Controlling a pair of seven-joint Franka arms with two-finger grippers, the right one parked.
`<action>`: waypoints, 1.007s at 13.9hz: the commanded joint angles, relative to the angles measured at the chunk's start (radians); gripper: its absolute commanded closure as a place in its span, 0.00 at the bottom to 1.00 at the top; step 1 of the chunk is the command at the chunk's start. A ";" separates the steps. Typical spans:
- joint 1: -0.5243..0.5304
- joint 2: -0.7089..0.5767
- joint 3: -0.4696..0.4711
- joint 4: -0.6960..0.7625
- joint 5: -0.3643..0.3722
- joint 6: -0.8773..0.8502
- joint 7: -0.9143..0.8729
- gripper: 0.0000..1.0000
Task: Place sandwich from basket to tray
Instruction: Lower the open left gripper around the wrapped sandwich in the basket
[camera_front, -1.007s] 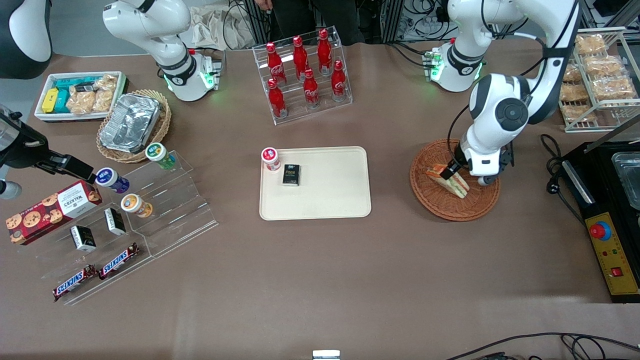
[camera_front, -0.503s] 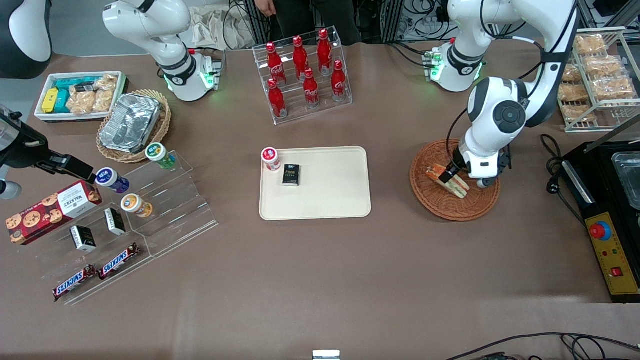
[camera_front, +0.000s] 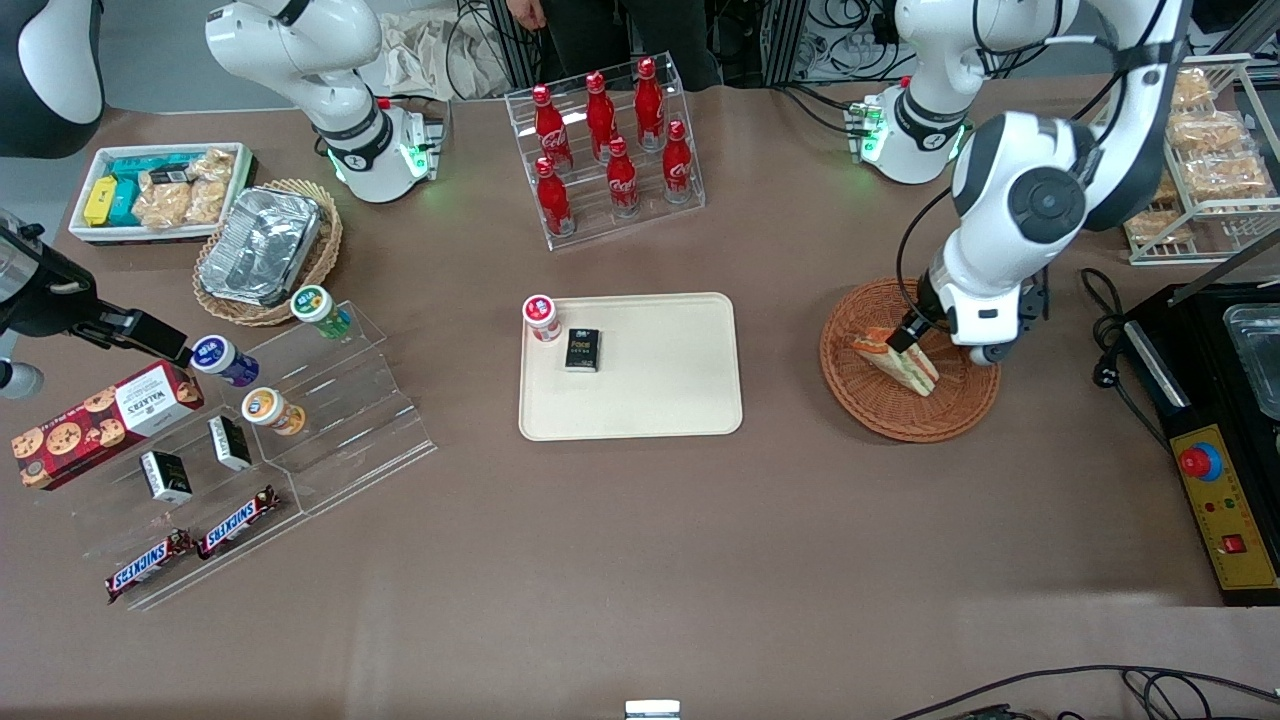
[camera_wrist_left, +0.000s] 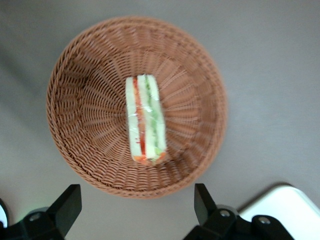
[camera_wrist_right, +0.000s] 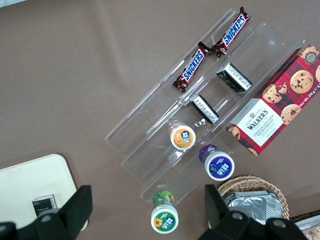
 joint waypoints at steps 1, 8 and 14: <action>-0.013 -0.007 0.005 0.087 0.016 -0.068 -0.029 0.00; -0.014 0.112 0.006 0.023 0.083 0.082 -0.055 0.00; -0.013 0.195 0.012 -0.064 0.083 0.217 -0.064 0.00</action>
